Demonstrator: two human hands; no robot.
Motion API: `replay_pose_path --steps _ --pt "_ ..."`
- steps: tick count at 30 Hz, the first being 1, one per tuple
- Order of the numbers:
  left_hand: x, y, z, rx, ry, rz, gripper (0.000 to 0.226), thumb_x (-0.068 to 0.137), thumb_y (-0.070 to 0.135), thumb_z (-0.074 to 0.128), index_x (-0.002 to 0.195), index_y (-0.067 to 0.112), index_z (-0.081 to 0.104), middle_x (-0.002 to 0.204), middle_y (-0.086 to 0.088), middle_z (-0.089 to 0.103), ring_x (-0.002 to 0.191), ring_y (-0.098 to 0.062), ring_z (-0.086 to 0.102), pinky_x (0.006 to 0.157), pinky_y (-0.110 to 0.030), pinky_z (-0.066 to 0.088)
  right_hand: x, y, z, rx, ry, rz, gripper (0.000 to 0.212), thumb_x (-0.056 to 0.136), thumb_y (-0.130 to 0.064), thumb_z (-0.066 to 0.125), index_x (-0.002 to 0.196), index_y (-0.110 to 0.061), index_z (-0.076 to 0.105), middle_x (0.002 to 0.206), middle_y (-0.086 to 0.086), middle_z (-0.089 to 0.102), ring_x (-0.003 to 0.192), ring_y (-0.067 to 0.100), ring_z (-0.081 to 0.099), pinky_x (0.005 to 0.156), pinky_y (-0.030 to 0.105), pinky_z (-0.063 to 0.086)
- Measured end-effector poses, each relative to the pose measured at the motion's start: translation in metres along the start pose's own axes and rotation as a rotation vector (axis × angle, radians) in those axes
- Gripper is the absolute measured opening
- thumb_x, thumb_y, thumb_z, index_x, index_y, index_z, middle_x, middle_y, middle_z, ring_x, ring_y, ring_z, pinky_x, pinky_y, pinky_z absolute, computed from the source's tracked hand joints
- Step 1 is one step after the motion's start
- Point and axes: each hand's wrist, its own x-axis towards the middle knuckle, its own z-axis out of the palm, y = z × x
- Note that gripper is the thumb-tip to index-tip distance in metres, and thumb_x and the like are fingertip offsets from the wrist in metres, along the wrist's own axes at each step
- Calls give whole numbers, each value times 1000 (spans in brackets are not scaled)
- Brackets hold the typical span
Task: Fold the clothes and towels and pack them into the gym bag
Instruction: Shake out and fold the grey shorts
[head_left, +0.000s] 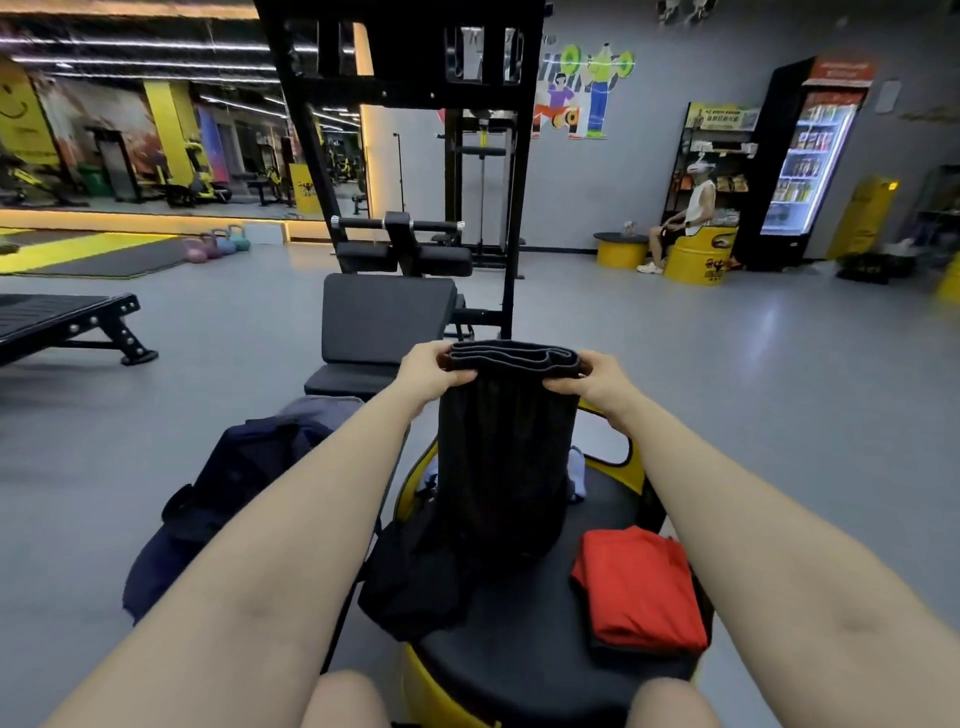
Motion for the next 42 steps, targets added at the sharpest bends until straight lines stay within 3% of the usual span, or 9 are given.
replay_pose_path --steps 11,16,21,25,28,30,37,40,42 --pt "-77 -42 21 -72 -308 -195 22 87 9 66 109 14 61 93 3 66 92 -15 61 79 -21 47 -72 62 5 49 -196 185 36 79 -5 75 114 -8 66 112 11 69 108 26 64 95 36 50" --pt "-111 -71 39 -83 -426 -318 26 90 15 64 115 17 60 100 1 66 81 -6 62 60 -12 45 -113 85 10 76 -292 323 28 82 -3 71 109 -9 67 101 4 71 91 16 67 72 21 53" --pt "-138 -109 61 -89 -486 -444 33 90 19 65 122 16 57 110 -1 65 96 -13 60 79 -23 47 -137 115 19 67 -340 433 28 82 -2 71 110 -3 67 107 13 70 89 19 68 72 23 56" --pt "-149 -136 77 -99 -510 -517 31 90 15 65 120 13 57 101 1 65 86 -9 61 71 -19 47 -148 143 30 89 -341 485 18 83 3 68 99 -6 67 98 10 69 81 15 66 67 18 54" --pt "-151 -152 86 -141 -491 -577 24 89 9 64 112 11 60 95 -1 66 85 -13 61 70 -21 44 -148 162 38 90 -317 502 18 83 0 68 96 -12 67 105 14 68 86 19 65 74 23 54" --pt "-151 -158 90 -144 -464 -608 20 90 8 63 110 10 61 91 -2 66 80 -13 60 58 -15 41 -144 173 41 104 -296 513 17 83 0 69 96 -12 67 106 15 68 88 20 65 81 28 54" --pt "-135 -181 109 -11 -266 -604 41 89 25 66 125 9 54 98 -4 59 74 -11 53 51 -18 35 -128 204 54 136 -203 544 32 85 0 66 116 -2 58 110 11 65 98 21 63 86 28 50" --pt "-123 -192 117 49 -208 -594 58 87 32 67 136 9 46 131 -8 54 114 -24 55 75 -27 48 -117 214 57 98 -151 534 34 86 -2 67 119 0 57 110 10 65 95 19 62 74 19 51" --pt "-115 -199 123 71 -177 -595 60 87 32 68 136 8 45 137 -10 52 123 -25 50 98 -33 43 -108 222 58 74 -130 532 35 86 -4 68 119 2 57 114 12 65 96 20 62 77 23 50"
